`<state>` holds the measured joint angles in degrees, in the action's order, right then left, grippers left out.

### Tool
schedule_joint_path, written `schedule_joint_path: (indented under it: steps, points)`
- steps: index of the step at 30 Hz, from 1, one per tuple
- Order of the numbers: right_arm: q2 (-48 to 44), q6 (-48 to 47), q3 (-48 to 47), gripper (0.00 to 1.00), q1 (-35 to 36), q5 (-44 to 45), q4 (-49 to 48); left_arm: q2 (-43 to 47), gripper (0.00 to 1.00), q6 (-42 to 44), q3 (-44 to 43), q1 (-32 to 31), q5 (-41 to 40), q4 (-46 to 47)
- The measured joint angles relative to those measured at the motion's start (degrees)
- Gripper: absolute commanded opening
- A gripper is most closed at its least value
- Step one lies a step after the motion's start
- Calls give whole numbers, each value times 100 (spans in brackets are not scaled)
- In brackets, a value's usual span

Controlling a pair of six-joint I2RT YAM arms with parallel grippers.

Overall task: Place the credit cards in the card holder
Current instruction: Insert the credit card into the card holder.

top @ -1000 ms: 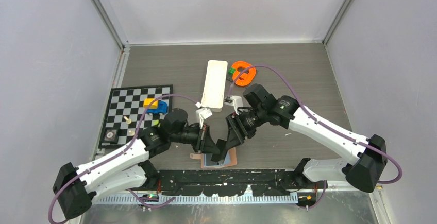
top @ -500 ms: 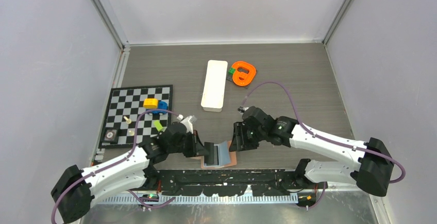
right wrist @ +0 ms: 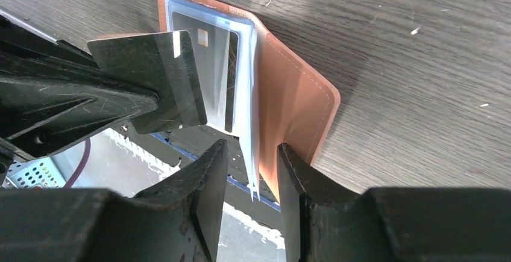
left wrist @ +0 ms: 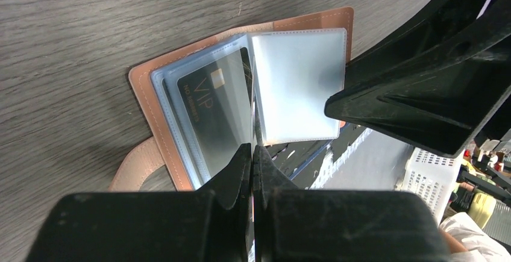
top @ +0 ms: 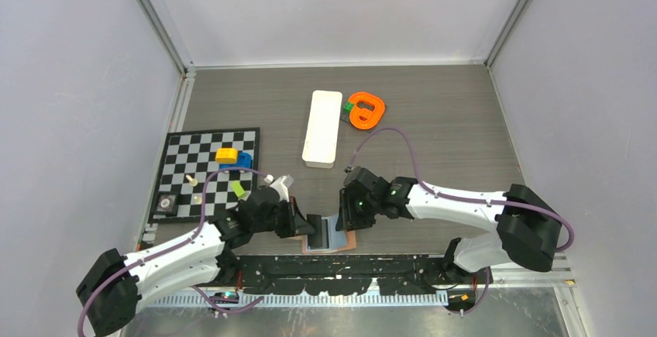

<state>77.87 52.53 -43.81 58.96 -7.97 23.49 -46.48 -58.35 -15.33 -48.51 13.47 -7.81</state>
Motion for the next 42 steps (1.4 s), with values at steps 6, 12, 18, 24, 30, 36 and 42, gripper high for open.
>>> schedule_joint_path:
  steps: [6,12,18,24,30,36,42]
  points:
    - [203,125,0,16,68,68,-72,-125,0,-20,55,0,52,273]
    - [382,297,37,4,72,299,85,-420,0,-87,90,0,210,623]
    - [549,459,101,1,72,509,264,-782,0,-245,208,0,407,1165]
    - [651,573,129,0,72,581,273,-1246,0,-385,254,0,603,1646]
    - [704,649,131,1,72,584,201,-1655,0,-431,254,0,769,1985]
    - [730,664,131,0,72,581,164,-2065,0,-435,247,0,929,2256]
    - [741,680,131,0,72,581,164,-2341,0,-446,236,4,1038,2522]
